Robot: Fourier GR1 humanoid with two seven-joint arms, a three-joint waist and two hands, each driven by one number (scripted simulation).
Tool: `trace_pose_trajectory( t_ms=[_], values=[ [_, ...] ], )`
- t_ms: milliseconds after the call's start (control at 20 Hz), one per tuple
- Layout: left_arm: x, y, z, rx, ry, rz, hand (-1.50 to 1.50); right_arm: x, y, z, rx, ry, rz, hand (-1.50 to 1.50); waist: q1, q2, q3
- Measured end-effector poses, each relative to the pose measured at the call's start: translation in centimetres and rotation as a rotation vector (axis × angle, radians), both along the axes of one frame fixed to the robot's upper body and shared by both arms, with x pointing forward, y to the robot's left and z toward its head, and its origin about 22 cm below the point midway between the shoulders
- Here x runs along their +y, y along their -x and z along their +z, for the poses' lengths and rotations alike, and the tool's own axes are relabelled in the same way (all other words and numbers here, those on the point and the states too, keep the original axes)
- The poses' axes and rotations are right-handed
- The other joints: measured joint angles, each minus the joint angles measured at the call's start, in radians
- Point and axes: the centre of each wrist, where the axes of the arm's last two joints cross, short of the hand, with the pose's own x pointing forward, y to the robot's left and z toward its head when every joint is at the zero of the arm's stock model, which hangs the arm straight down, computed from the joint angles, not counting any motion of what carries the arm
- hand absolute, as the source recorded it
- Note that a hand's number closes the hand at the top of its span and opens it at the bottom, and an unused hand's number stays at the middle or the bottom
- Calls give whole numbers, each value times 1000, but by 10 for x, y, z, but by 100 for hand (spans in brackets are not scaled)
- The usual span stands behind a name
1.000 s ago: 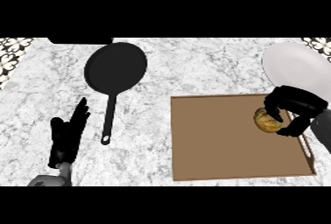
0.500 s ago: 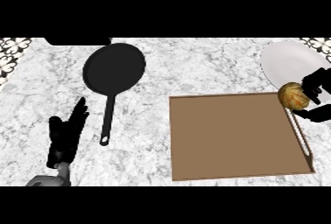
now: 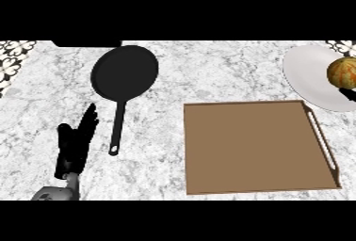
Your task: Pick the squash from the tray and place it in the plate
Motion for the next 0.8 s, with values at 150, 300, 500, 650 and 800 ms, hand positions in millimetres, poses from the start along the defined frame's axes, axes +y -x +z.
trace_pose_trajectory(
  t_ms=[150,300,500,650,800],
  values=[
    [-1,-2,-1,-2,-4,-10,0,-5,-6,6,16,-4,-50,150,11,4,0],
    [-7,-5,-2,-7,0,-19,0,-11,-7,6,28,-1,-100,150,20,8,1],
    [-10,-5,1,-16,-4,-39,0,-12,-9,3,52,17,-144,150,36,15,3],
    [-13,-8,2,-17,-7,-44,0,-10,-10,-2,69,43,-167,150,45,20,3],
    [-17,-9,6,-24,-5,-53,0,-13,-9,-3,114,83,-190,150,57,25,4]
  ],
)
